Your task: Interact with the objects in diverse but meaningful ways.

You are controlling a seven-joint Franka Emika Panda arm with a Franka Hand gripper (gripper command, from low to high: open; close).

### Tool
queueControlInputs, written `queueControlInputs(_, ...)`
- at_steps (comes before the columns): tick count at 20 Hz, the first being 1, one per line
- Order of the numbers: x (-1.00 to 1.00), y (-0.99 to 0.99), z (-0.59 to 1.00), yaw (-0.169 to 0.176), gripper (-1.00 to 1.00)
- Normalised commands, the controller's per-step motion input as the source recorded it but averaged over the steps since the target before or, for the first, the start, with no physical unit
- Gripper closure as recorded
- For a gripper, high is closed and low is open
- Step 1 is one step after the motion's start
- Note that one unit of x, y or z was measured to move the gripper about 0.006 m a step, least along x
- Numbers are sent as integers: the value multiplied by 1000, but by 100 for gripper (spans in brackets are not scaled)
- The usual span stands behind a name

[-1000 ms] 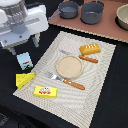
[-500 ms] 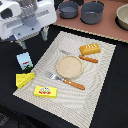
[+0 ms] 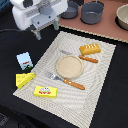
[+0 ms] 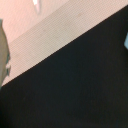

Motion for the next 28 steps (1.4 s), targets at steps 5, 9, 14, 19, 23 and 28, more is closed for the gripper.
queueControlInputs(5, 9, 672, 96, 65, -100)
queueControlInputs(9, 4, 659, 56, 103, -100)
queueControlInputs(14, 0, 551, 0, 121, -100)
queueControlInputs(19, 27, 383, -6, 121, -100)
queueControlInputs(23, 179, 215, 0, 103, -100)
queueControlInputs(28, 165, 290, 0, 95, -100)
